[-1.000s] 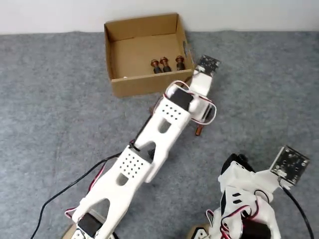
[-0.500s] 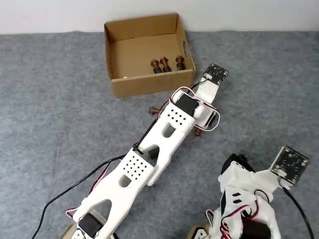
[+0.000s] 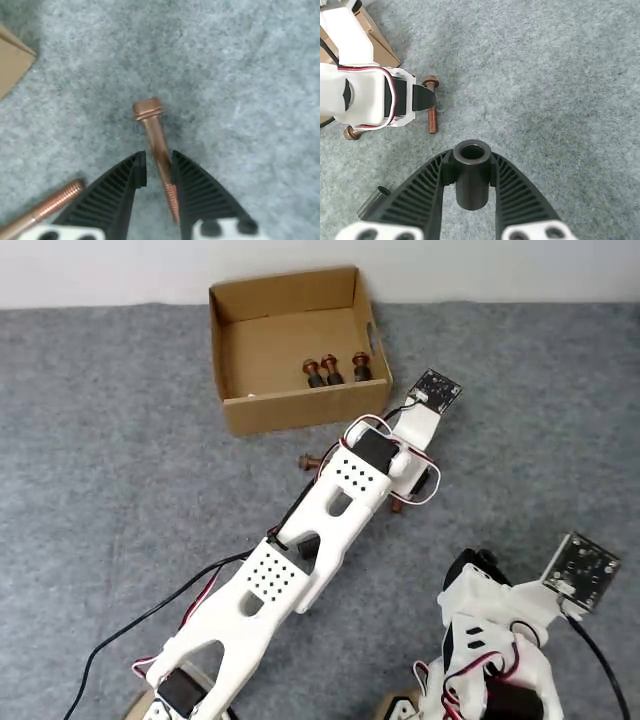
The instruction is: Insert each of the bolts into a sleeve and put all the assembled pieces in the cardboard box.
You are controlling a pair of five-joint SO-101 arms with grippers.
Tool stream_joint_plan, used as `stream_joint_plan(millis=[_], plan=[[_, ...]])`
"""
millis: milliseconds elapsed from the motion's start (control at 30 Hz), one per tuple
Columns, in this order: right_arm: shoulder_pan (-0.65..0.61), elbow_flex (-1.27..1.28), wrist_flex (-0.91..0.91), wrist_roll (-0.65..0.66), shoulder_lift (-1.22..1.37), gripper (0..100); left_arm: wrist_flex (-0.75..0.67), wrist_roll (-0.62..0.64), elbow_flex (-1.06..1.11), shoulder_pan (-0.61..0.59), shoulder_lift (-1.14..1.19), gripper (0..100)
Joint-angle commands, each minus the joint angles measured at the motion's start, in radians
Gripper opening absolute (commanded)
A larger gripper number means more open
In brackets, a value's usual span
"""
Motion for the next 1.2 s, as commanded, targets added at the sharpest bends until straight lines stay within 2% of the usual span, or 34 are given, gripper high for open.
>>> stream_joint_plan(millis=[0, 200, 333, 433, 700, 767, 1000, 1167], plan=[[0.004, -0.005, -0.019, 0.003, 0.005, 0.8, 0.025, -0.017, -0.008, -0.011, -0.021, 0], [0.004, -0.005, -0.019, 0.003, 0.002, 0.8, 0.129, -0.011, -0.044, -0.012, -0.034, 1], [0.004, -0.005, -0.019, 0.003, 0.001, 0.8, 0.198, 0.060, -0.065, -0.029, -0.068, 1], [0.002, -0.005, -0.019, 0.003, 0.001, 0.8, 0.230, 0.063, -0.064, -0.048, -0.068, 1], [0.002, -0.005, -0.018, 0.003, 0.001, 0.8, 0.207, 0.066, -0.070, -0.052, -0.133, 1], [0.002, -0.005, -0.018, 0.003, 0.001, 0.8, 0.186, 0.066, -0.070, -0.046, -0.158, 3], [0.002, -0.005, -0.018, 0.003, 0.001, 0.8, 0.135, 0.094, -0.064, -0.041, -0.175, 21], [0.002, -0.005, -0.018, 0.003, 0.001, 0.8, 0.140, 0.118, -0.064, -0.110, -0.175, 22]])
